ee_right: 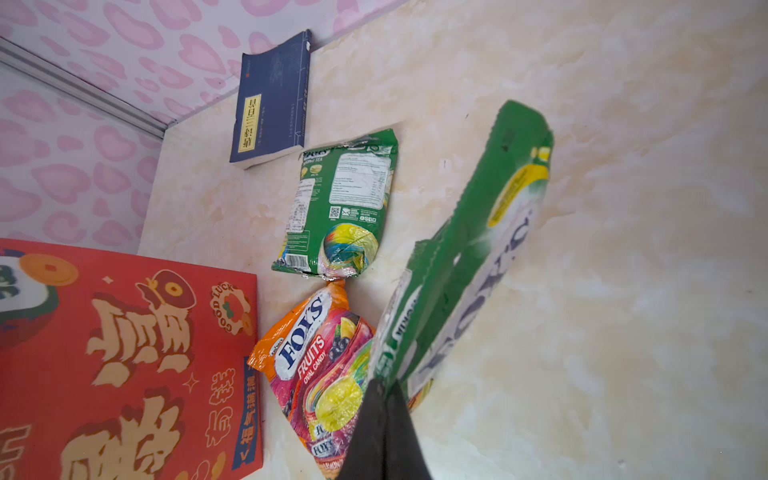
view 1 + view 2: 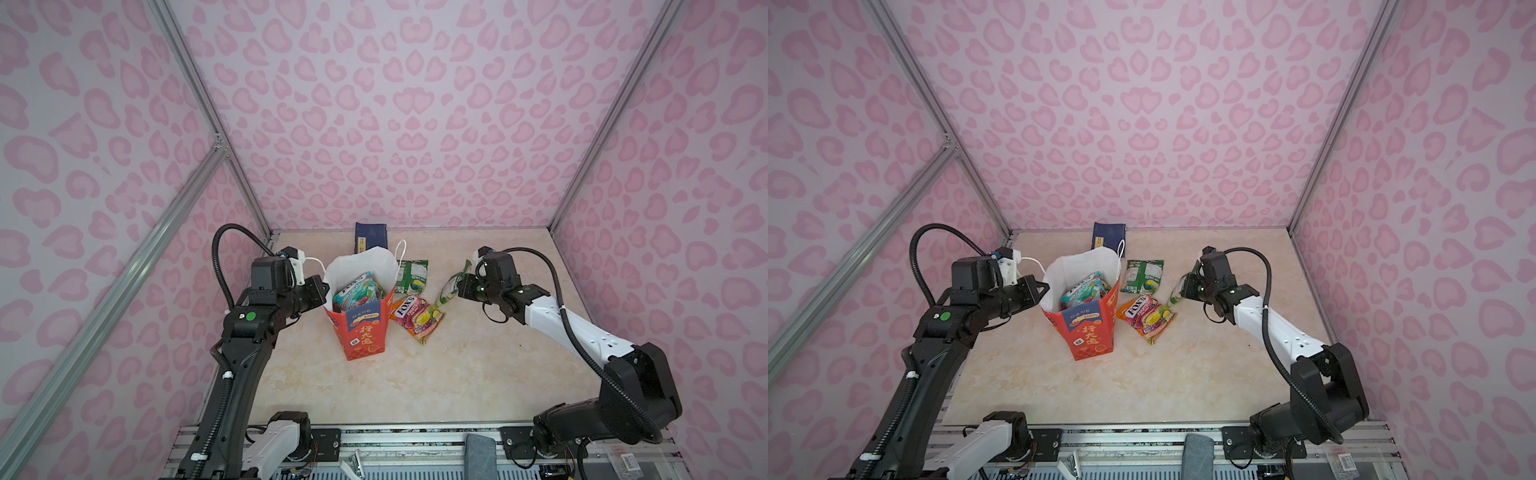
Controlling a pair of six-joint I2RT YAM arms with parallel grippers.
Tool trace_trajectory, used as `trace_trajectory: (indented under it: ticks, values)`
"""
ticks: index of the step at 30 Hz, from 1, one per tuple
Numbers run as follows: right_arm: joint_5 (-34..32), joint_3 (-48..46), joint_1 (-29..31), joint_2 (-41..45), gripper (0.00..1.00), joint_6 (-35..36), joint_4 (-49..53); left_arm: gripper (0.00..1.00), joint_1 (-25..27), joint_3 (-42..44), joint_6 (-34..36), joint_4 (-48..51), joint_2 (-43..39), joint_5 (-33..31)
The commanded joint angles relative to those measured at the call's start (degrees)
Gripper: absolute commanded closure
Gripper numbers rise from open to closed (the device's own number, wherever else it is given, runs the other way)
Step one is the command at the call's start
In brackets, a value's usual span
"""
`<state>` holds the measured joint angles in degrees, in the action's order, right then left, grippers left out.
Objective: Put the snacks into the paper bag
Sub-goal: 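Lift the Spring Tea packet off the table with the right gripper, then carry the Spring Tea packet over the bag opening with the right gripper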
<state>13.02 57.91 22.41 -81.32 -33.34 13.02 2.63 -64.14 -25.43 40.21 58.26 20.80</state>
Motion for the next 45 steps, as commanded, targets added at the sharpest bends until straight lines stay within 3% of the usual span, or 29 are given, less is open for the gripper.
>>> trace_trajectory:
  ticks: [1, 29, 45]
  values:
    - [-2.0, 1.2, 1.0, 1.8, 1.0, 0.5, 0.4, 0.94, 0.0, 0.1, 0.4, -4.5, -0.9, 1.2]
    - [-12.7, 17.1, 14.9, 10.7, 1.0, 3.7, 7.9, 0.94, 0.0, 0.2, 0.3, -4.6, -0.7, 1.7]
    - [-17.1, 45.0, 23.1, 0.8, 1.0, 9.7, 16.8, 0.94, 0.0, 0.2, 0.3, -4.6, -0.9, 2.0]
